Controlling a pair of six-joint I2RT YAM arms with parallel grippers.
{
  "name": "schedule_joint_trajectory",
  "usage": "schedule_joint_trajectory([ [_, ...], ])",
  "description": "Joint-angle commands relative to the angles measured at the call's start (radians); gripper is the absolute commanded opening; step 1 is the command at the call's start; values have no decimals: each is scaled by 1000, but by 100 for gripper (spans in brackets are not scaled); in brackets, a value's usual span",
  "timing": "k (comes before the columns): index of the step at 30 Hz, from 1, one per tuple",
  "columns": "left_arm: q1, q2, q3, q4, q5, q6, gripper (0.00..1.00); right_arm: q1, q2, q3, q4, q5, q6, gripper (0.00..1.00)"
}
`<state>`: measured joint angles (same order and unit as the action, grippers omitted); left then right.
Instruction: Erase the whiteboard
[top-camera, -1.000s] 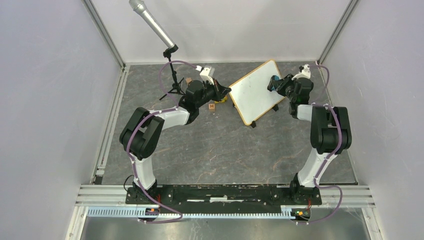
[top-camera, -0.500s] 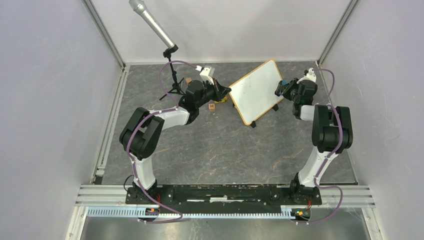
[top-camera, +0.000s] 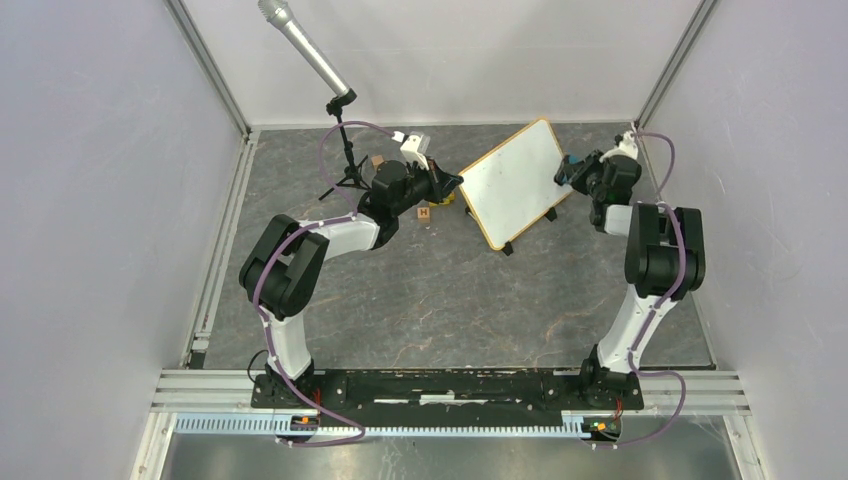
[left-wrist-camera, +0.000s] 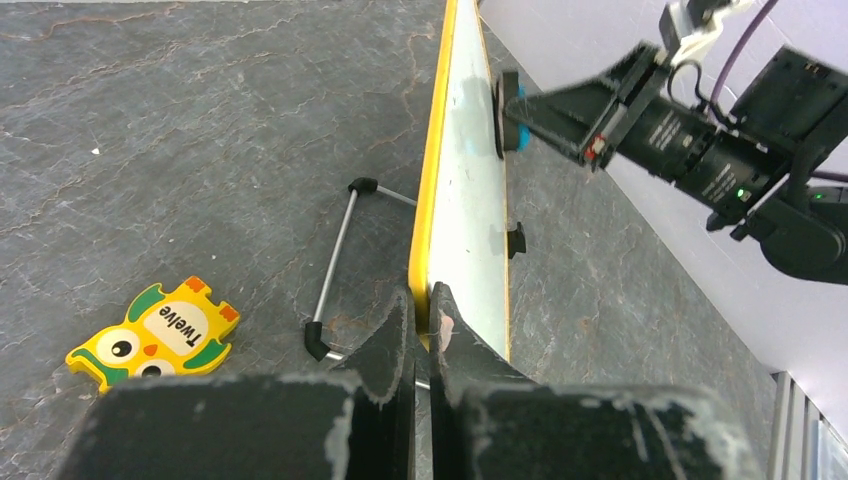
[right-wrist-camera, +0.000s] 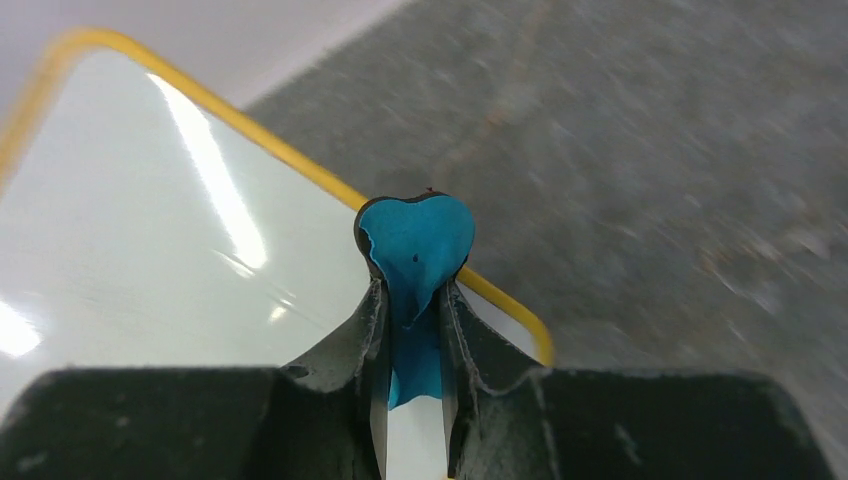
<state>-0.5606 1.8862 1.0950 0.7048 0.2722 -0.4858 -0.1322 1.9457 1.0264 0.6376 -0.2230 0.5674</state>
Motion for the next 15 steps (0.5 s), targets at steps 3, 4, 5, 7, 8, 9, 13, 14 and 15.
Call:
schedule_joint_trajectory([
  [3, -22, -5, -12, -67, 67, 36, 2, -52, -108, -139, -142, 77, -100, 13],
  [4, -22, -7, -12, -69, 66, 38, 2, -51, -153, -143, -175, 104, -132, 13],
  [5, -22, -8, -13, -70, 63, 39, 2, -48, -210, -150, -203, 132, -160, 13],
  [7, -23, -13, -17, -71, 61, 42, 2, -36, -325, -182, -273, 201, -217, 13],
  [8, -22, -17, -18, -71, 61, 44, 2, -25, -378, -201, -300, 230, -238, 14],
  [9, -22, -20, -18, -72, 60, 46, 2, -9, -433, -223, -336, 266, -264, 14],
  [13, -22, -37, -28, -75, 50, 54, 2, 78, -607, -337, -411, 310, -315, 14],
  [14, -22, -42, -31, -77, 48, 57, 2, 114, -638, -376, -426, 318, -324, 14],
  [15, -22, -49, -34, -78, 44, 61, 2, 166, -670, -408, -442, 327, -335, 14],
])
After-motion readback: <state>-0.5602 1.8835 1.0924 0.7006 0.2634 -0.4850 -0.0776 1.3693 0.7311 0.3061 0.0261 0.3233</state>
